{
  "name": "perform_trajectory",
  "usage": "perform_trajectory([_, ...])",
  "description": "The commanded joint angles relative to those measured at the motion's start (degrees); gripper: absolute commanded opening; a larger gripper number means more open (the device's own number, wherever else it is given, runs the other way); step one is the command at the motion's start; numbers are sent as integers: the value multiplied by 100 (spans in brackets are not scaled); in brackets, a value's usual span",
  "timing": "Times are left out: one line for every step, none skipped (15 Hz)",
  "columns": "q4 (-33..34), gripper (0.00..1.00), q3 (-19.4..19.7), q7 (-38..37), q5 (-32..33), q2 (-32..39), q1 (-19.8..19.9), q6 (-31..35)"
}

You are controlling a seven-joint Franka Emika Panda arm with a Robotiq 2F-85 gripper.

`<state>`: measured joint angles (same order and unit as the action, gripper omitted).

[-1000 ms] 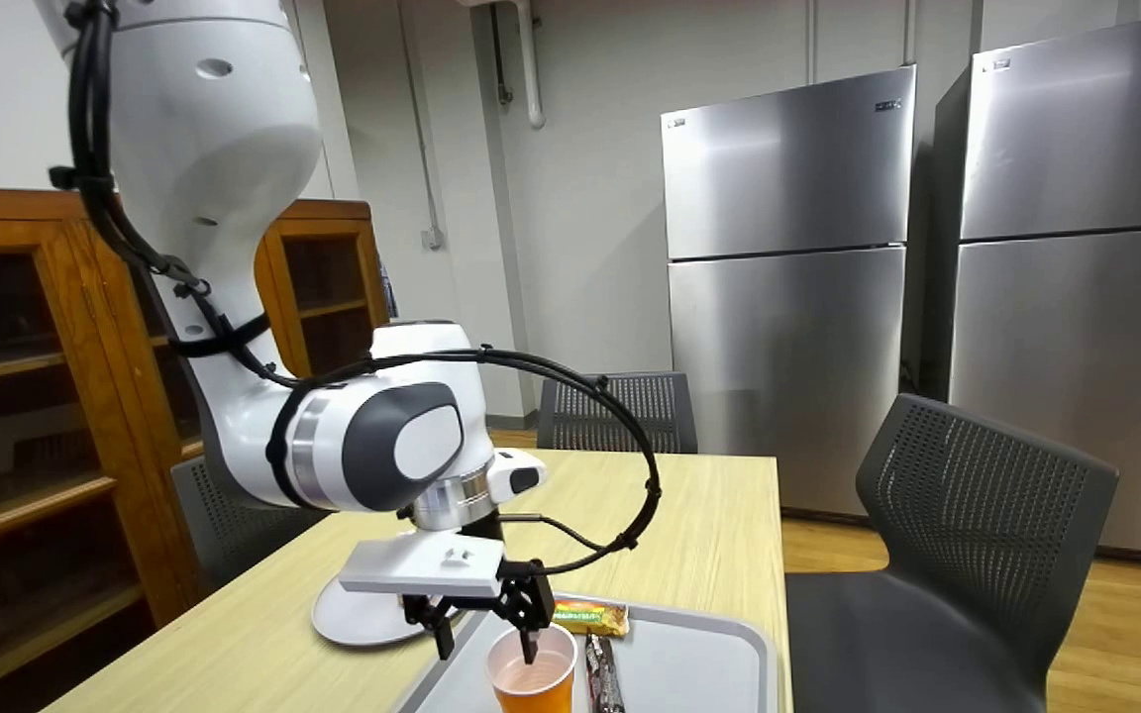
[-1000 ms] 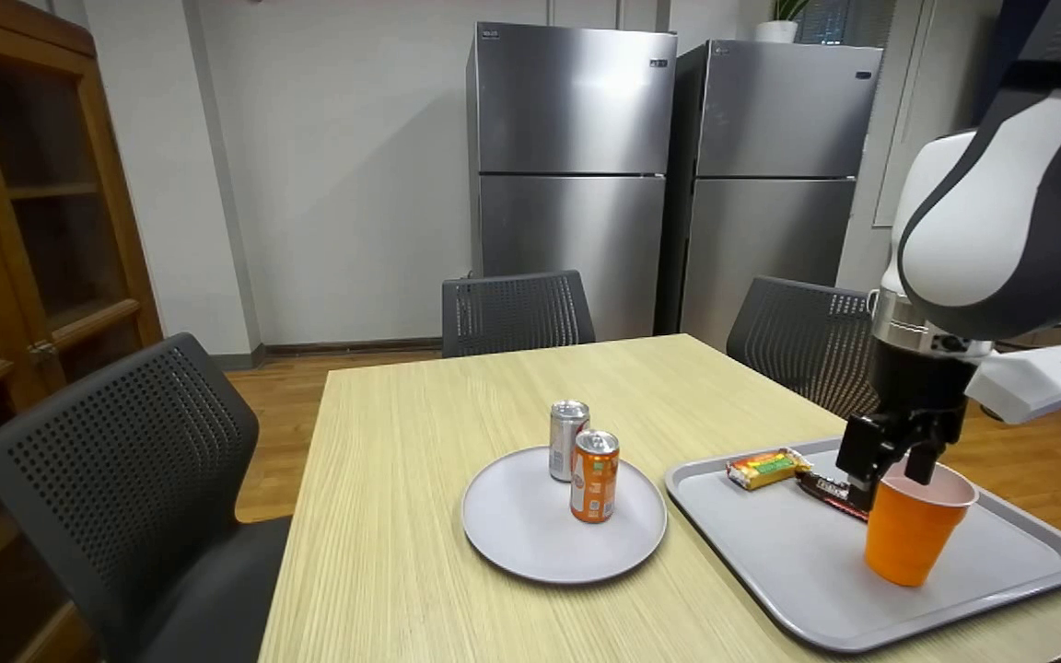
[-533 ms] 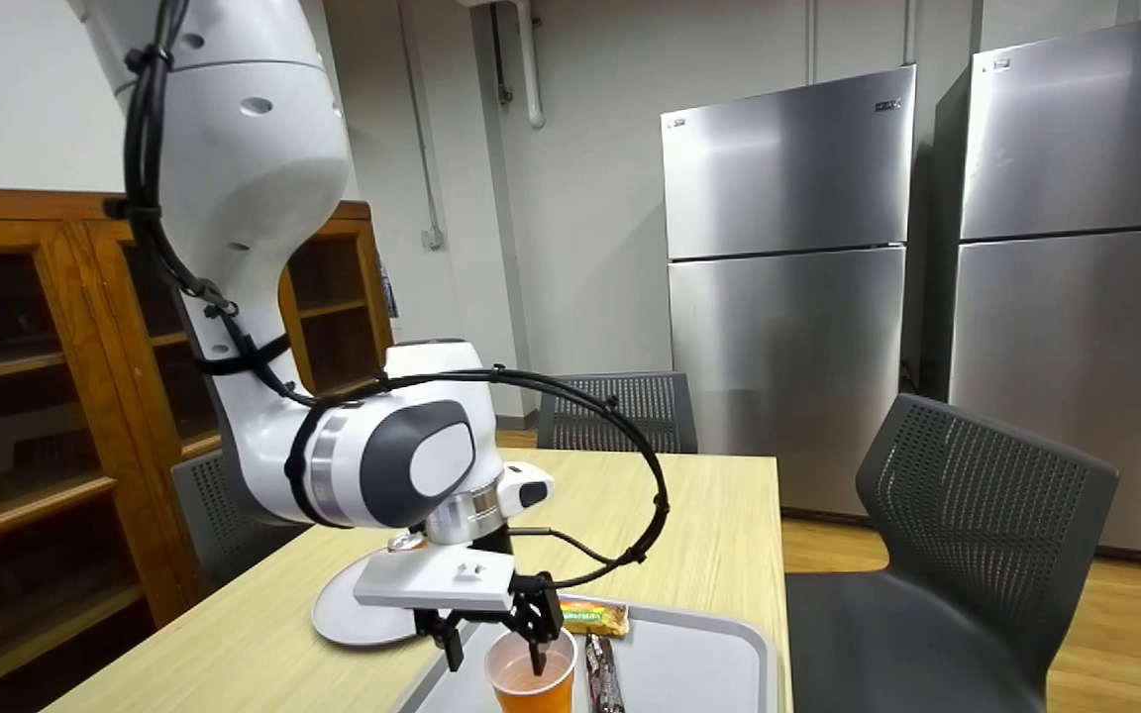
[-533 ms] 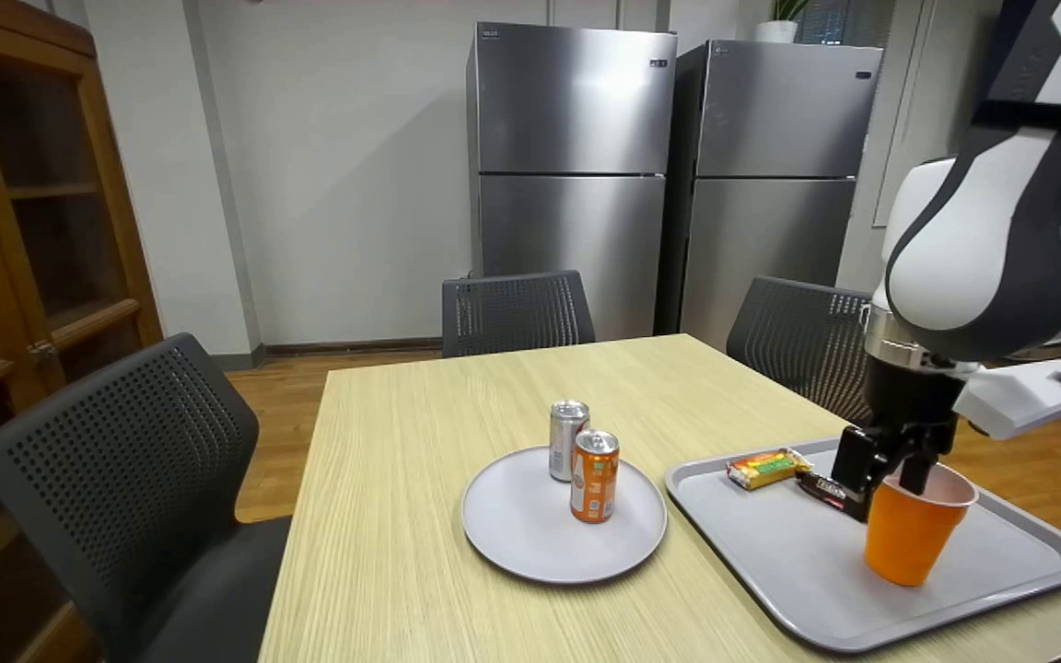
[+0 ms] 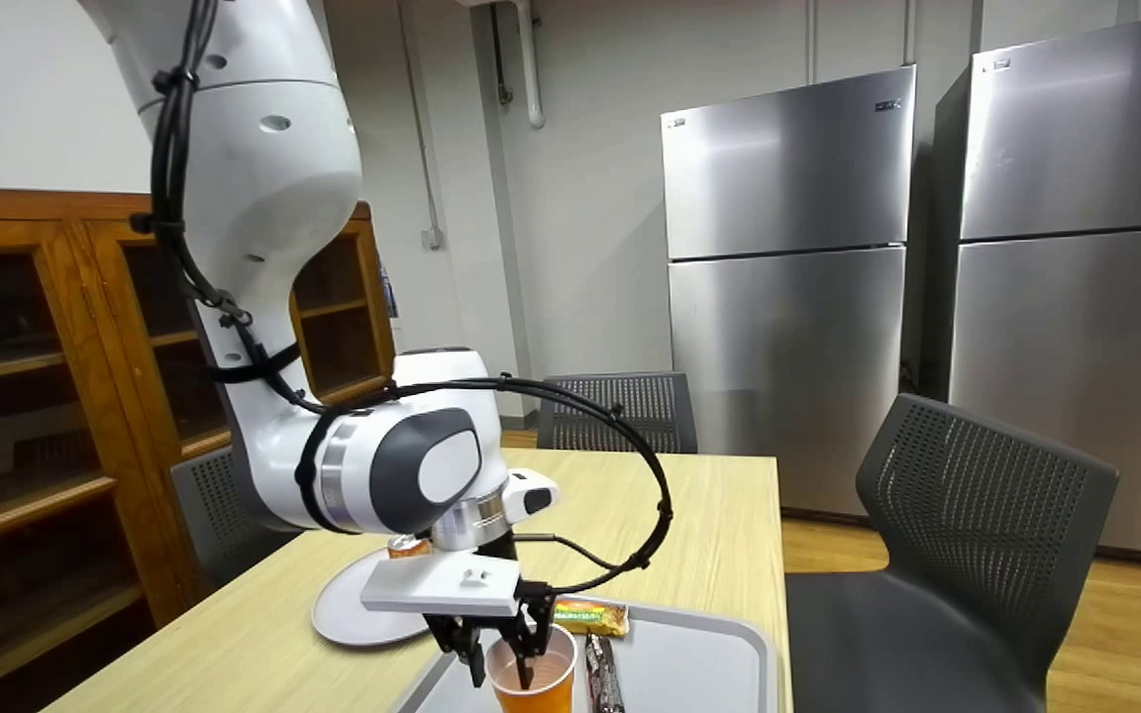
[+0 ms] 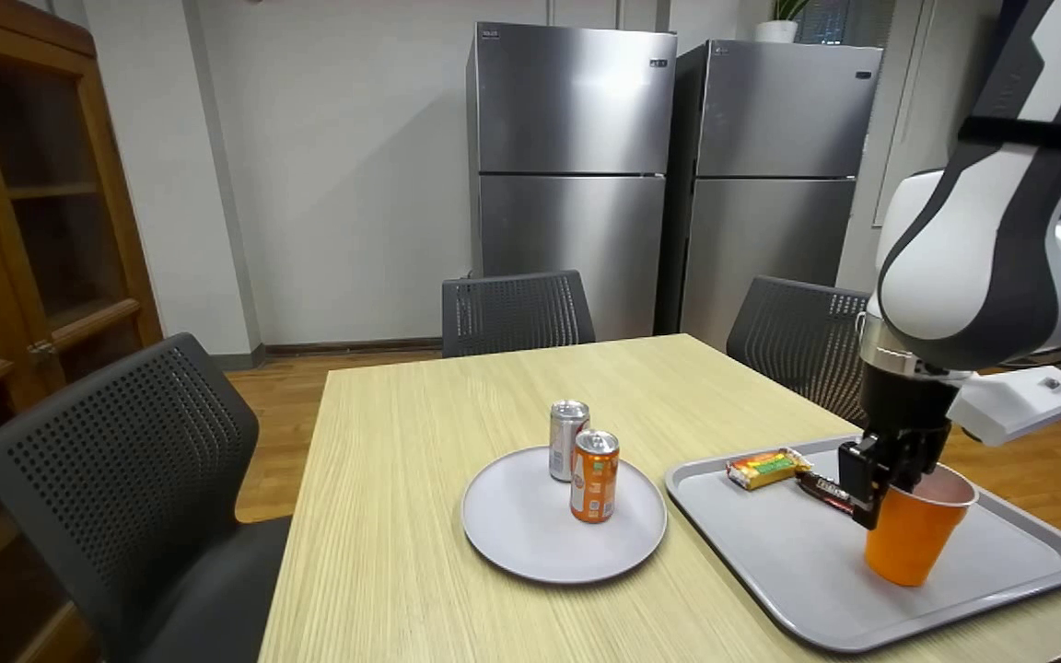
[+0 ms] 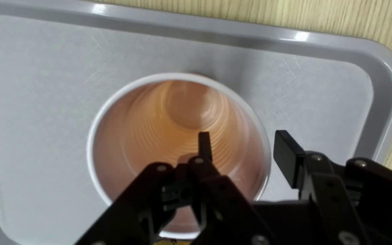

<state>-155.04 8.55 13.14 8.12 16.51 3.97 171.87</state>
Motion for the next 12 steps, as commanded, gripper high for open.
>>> perform_trajectory([134,22,81,-185,143,164,-58,47])
perform_trajectory([149,15,134,-216,173,188,-105,51])
perform_trajectory([163,8,166,-231,188,208,-131,50])
perform_trajectory([183,1,221,-256,215,223,-169,46])
perform_trajectory([206,0,291,-284,249,229,-212,34])
perform_trajectory([223,0,390,-329,297,227,-283,33])
perform_trajectory([225,0,469,-358,347,187,-338,12])
perform_trajectory([225,0,592,-427,430,155,-439,21])
perform_trajectory([209,0,689,-479,501,97,-519,9])
perform_trajectory([199,0,815,-551,601,58,-631,8])
perform_trajectory([187,0,920,-621,692,21,-734,12])
perform_trajectory([177,0,1033,-712,793,-28,-857,-10])
